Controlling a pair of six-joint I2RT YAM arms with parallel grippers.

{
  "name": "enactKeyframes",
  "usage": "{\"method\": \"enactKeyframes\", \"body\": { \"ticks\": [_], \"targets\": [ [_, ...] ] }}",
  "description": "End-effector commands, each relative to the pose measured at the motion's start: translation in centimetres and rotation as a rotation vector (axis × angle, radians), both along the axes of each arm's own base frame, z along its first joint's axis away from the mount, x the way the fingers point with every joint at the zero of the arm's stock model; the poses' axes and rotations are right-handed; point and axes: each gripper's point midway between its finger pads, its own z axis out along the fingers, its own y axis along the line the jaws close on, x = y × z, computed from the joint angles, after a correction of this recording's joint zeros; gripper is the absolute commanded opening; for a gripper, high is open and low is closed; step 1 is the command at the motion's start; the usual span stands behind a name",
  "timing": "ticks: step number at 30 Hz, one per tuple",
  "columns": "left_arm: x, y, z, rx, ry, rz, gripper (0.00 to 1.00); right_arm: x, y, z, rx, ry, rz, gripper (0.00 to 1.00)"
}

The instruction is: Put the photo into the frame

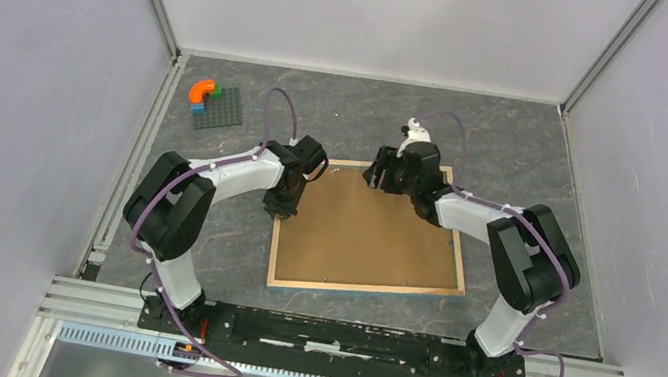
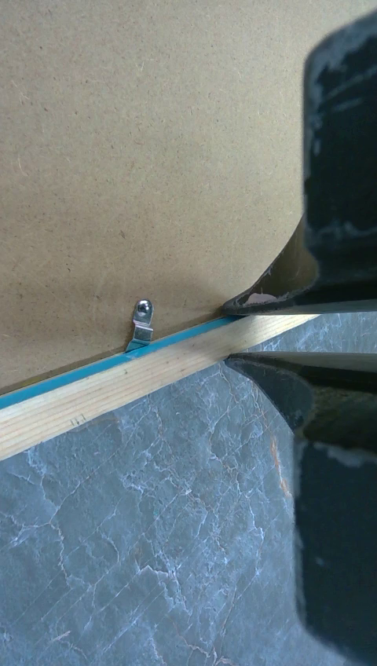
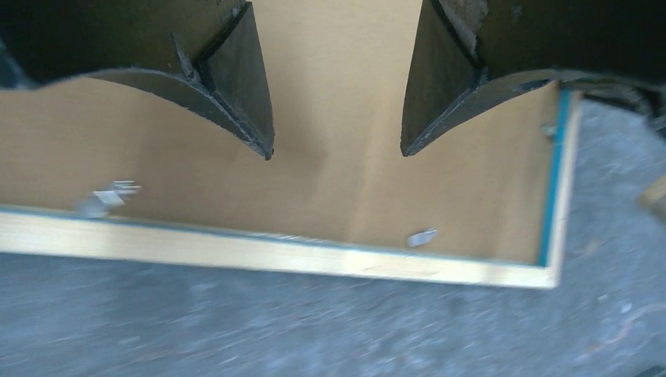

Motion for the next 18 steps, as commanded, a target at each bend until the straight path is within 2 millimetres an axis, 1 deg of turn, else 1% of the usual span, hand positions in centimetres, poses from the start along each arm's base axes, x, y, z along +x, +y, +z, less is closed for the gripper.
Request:
{"method": "enactKeyframes", "body": {
  "ticks": [1, 3, 4, 6, 9, 10, 13, 15, 18],
  "targets": [
    [0.1, -1.7, -0.1, -0.041, 0.004, -0.111, 0.02, -2.0, 5.8, -0.4, 0.215, 0.082, 0.06, 0.63],
    [0.0, -1.8, 0.0, -0.05, 0.002, -0.111, 0.02, -2.4, 7.9, -0.5, 0.28, 0.095, 0.087, 0.61],
    [0.1, -1.8, 0.1, -0.052, -0.003, -0.111, 0.02, -2.6, 8.6, -0.6, 0.291, 0.1, 0.086, 0.61],
    [0.2, -1.9, 0.4, -0.05, -0.013, -0.112, 0.02, -2.6, 9.3, -1.2, 0.285, 0.106, 0.071, 0.61],
    [0.2, -2.1, 0.5, -0.061, -0.011, -0.113, 0.02, -2.6, 9.9, -1.9, 0.292, 0.122, 0.033, 0.6],
    [0.1, -2.3, 0.5, -0.067, -0.009, -0.115, 0.02, -2.6, 10.0, -2.2, 0.29, 0.125, 0.017, 0.58],
    [0.0, -2.5, 0.5, -0.075, -0.005, -0.118, 0.02, -2.3, 9.8, -3.4, 0.281, 0.143, -0.047, 0.54],
    [-0.1, -2.5, 0.5, -0.077, -0.005, -0.12, 0.02, -1.8, 9.6, -4.2, 0.271, 0.151, -0.088, 0.52],
    [-0.2, -2.6, 0.5, -0.077, -0.005, -0.124, 0.02, -1.4, 9.5, -5.0, 0.274, 0.157, -0.123, 0.5]
  ]
}}
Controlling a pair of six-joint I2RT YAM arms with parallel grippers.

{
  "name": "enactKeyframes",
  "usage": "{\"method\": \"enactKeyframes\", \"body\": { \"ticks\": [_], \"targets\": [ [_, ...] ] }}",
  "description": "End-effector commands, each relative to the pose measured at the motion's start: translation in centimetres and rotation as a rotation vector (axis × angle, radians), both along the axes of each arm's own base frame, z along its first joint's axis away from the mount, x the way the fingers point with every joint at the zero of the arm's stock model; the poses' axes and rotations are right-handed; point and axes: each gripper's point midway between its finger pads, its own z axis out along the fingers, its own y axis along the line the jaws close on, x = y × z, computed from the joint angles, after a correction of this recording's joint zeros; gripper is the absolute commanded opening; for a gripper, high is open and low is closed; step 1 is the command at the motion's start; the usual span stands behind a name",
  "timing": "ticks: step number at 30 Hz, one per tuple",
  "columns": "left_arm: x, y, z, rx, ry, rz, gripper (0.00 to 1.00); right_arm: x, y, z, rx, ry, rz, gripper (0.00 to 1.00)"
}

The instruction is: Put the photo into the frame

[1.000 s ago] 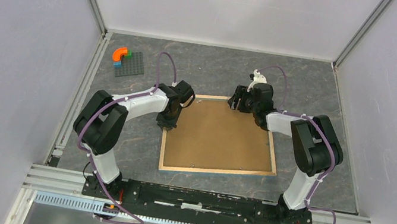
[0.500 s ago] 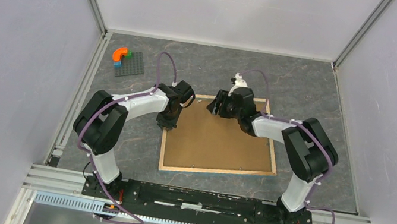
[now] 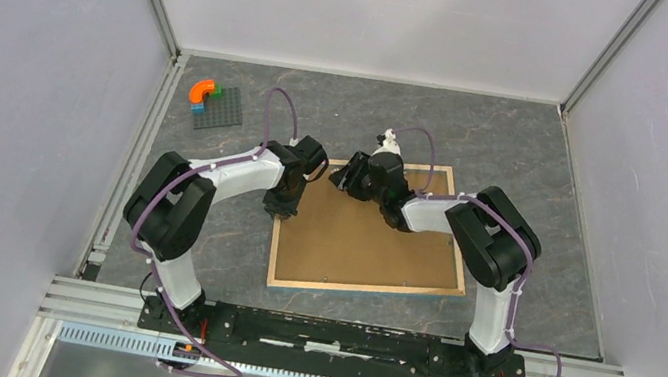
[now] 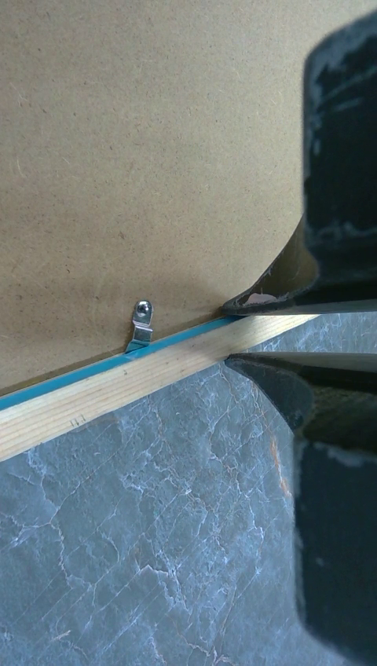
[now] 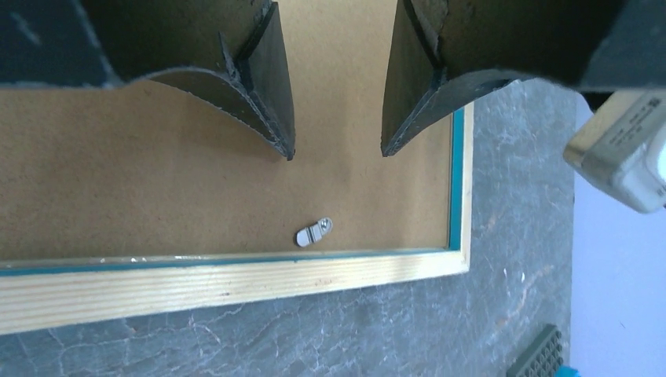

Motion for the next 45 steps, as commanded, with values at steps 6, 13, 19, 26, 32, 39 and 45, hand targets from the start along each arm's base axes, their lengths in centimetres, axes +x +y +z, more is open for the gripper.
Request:
{"method": "enactKeyframes", "body": {
  "ticks": [6, 13, 19, 26, 32, 39, 45],
  "targets": [
    [-0.1, -2.7, 0.7, -0.075, -0.011, -0.132, 0.02, 1.3, -0.4, -3.2, -0.046, 0.055, -0.114, 0.48],
    [0.0, -2.7, 0.8, -0.066, -0.036, -0.153, 0.02, 4.0, 1.8, -4.1, -0.063, -0.013, -0.12, 0.48],
    [0.1, -2.6, 0.8, -0.054, -0.042, -0.158, 0.02, 3.8, 2.5, -2.9, -0.005, -0.066, -0.082, 0.49],
    [0.1, -2.3, 0.9, -0.042, -0.038, -0.151, 0.02, 4.2, 1.0, -1.2, -0.161, -0.093, -0.049, 0.51],
    [0.4, -1.8, 1.2, -0.01, -0.046, -0.123, 0.02, 3.0, -2.4, 3.0, -0.381, -0.164, 0.088, 0.7],
    [1.1, -0.5, 2.4, -0.026, -0.054, -0.014, 0.38, -3.0, -12.9, 4.1, -0.808, -0.124, 0.144, 0.85],
    [2.3, 0.3, 6.5, -0.104, -0.221, 0.013, 0.76, -10.5, -22.0, 4.2, -0.981, -0.032, 0.055, 0.85]
  ]
}}
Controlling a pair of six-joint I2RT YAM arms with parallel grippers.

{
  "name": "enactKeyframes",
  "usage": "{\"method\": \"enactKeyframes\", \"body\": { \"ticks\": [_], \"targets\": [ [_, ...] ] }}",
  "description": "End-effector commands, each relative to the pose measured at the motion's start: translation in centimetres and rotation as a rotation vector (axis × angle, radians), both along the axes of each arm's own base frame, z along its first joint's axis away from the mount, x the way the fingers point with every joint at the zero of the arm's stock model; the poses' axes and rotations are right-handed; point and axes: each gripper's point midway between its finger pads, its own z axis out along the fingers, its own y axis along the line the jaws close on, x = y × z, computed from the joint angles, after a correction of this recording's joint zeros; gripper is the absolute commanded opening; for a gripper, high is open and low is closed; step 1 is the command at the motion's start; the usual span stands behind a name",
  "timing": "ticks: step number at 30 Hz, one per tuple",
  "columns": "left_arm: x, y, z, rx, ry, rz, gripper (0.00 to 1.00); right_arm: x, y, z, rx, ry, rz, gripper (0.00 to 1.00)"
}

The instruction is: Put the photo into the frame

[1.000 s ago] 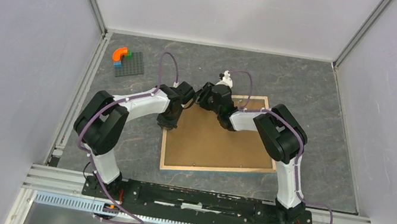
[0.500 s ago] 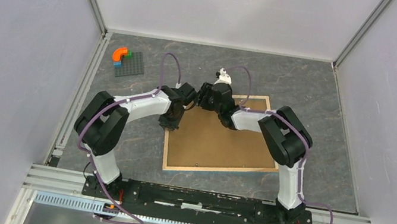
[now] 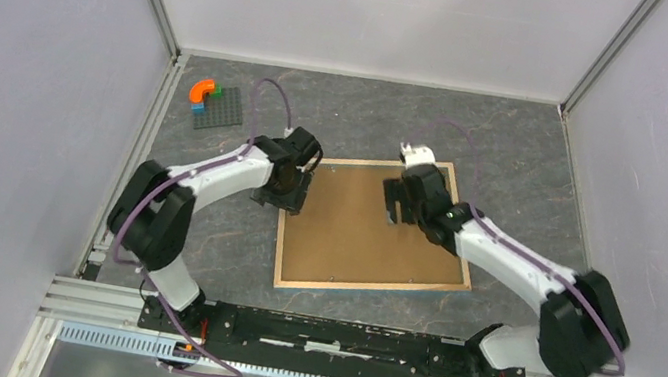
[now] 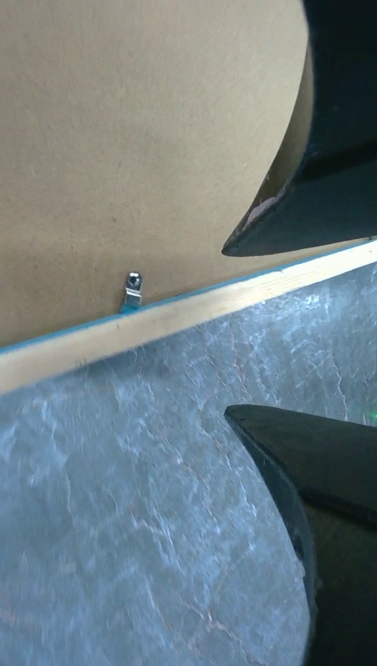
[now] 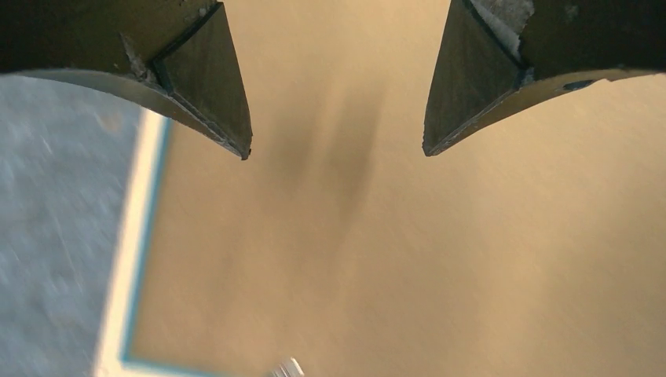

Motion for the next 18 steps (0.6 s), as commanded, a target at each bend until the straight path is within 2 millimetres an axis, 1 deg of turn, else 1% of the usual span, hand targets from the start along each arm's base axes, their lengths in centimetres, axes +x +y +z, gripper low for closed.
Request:
{"method": "enactKeyframes", "body": {
  "ticks": [1, 3, 6, 7, 9, 10, 13, 15, 18],
  "targets": [
    [1.7, -0.2, 5.7, -0.108, -0.214, -0.007, 0.79, -6.2, -8.1, -1.7, -0.226, 0.089, -0.094, 0.86],
    [1.7, -0.4, 7.9, -0.17, -0.306, -0.026, 0.83, -8.4, -9.3, -1.8, -0.177, 0.104, -0.147, 0.86],
    [1.1, -1.8, 11.3, -0.321, -0.42, -0.084, 0.88, -10.9, -10.5, -1.6, -0.033, 0.112, -0.299, 0.86],
    [0.5, -2.5, 12.5, -0.383, -0.443, -0.113, 0.9, -11.5, -11.0, -1.3, 0.029, 0.107, -0.396, 0.86],
    [-0.7, -4.2, 14.3, -0.49, -0.461, -0.154, 0.94, -13.4, -12.5, -1.5, 0.13, 0.134, -0.604, 0.86],
    [-1.4, -5.0, 14.9, -0.536, -0.458, -0.173, 0.95, -13.9, -12.5, -1.3, 0.194, 0.138, -0.668, 0.85],
    [-3.8, -7.8, 16.0, -0.623, -0.452, -0.234, 0.97, -14.2, -12.6, -1.1, 0.346, 0.106, -0.789, 0.85],
    [-5.6, -9.9, 16.3, -0.639, -0.453, -0.283, 0.98, -13.8, -12.3, -1.0, 0.46, 0.077, -0.849, 0.84],
    [-8.6, -13.1, 16.1, -0.65, -0.439, -0.376, 1.0, -13.1, -11.1, -0.9, 0.633, 0.063, -0.907, 0.81]
  ]
}}
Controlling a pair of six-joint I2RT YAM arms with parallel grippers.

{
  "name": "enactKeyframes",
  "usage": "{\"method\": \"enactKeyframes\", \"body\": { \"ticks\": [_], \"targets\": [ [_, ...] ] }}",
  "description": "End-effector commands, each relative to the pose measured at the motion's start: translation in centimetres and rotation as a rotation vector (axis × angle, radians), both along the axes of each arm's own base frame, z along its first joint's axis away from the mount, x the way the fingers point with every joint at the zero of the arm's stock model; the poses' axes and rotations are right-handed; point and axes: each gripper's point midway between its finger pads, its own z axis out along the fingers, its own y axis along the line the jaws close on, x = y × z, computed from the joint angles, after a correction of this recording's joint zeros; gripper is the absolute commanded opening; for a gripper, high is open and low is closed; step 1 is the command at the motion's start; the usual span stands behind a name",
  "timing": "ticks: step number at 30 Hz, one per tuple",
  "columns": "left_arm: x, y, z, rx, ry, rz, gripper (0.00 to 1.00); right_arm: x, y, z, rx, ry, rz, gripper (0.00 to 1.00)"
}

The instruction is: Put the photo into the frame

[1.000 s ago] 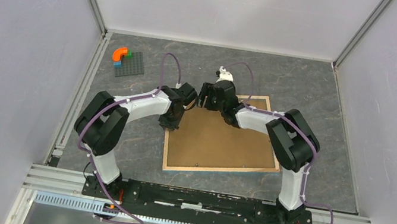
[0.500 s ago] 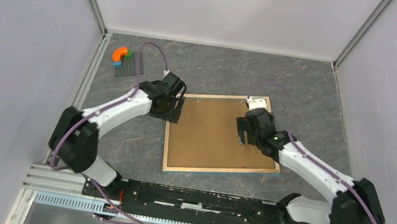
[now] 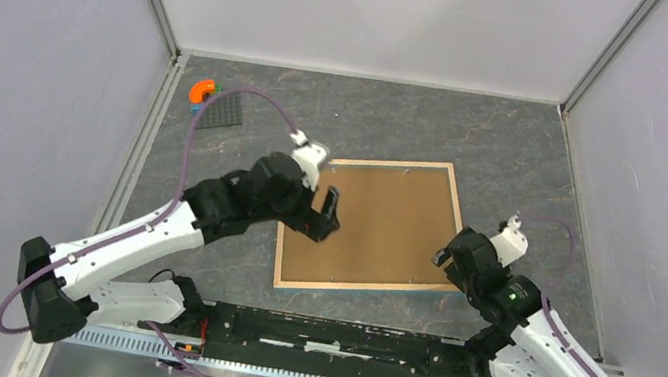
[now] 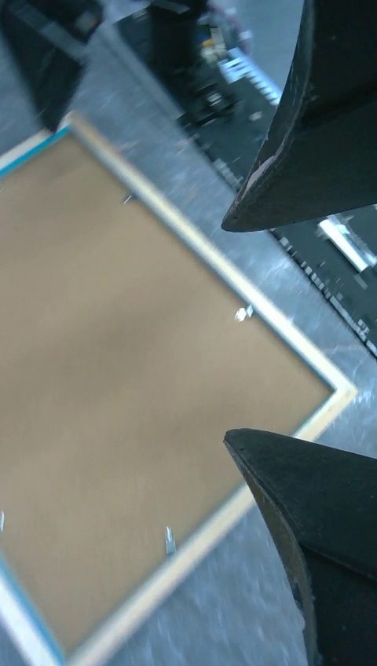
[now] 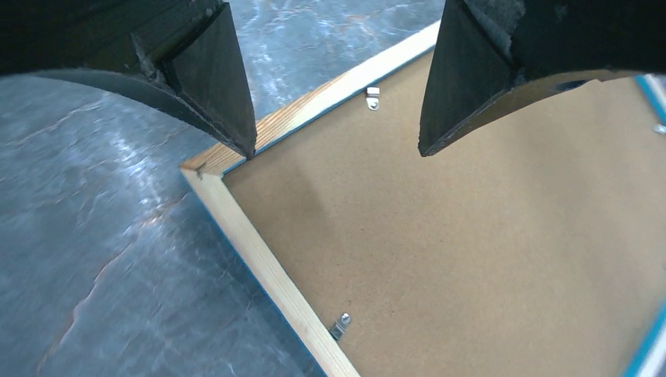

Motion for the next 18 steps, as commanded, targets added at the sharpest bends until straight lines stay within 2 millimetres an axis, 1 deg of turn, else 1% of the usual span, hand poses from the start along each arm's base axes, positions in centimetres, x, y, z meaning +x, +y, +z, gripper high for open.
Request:
{"method": "enactKeyframes", "body": {
  "ticks": [1, 4, 7, 10, 13, 18],
  "targets": [
    [-3.7, -4.9, 0.3, -0.039, -0.021, -0.112, 1.0, 0.9, 1.0, -0.1, 0.257, -0.072, -0.237, 0.8],
    [-5.8, -6.7, -0.5, 0.02, -0.061, -0.169, 1.0, 0.3, 1.2, -1.2, 0.326, -0.031, -0.315, 0.75],
    [-7.5, -8.2, -1.6, 0.09, -0.101, -0.226, 1.0, -0.4, 1.0, -2.5, 0.352, 0.011, -0.374, 0.7],
    [-8.4, -9.3, -2.9, 0.172, -0.141, -0.264, 1.0, -0.9, 0.8, -4.0, 0.36, 0.043, -0.424, 0.63],
    [-9.5, -10.8, -4.0, 0.227, -0.159, -0.322, 1.0, -1.4, 1.1, -5.2, 0.366, 0.084, -0.431, 0.55],
    [-9.9, -12.4, -6.0, 0.266, -0.166, -0.368, 1.0, -2.0, 1.4, -6.5, 0.34, 0.144, -0.415, 0.54]
  ]
}}
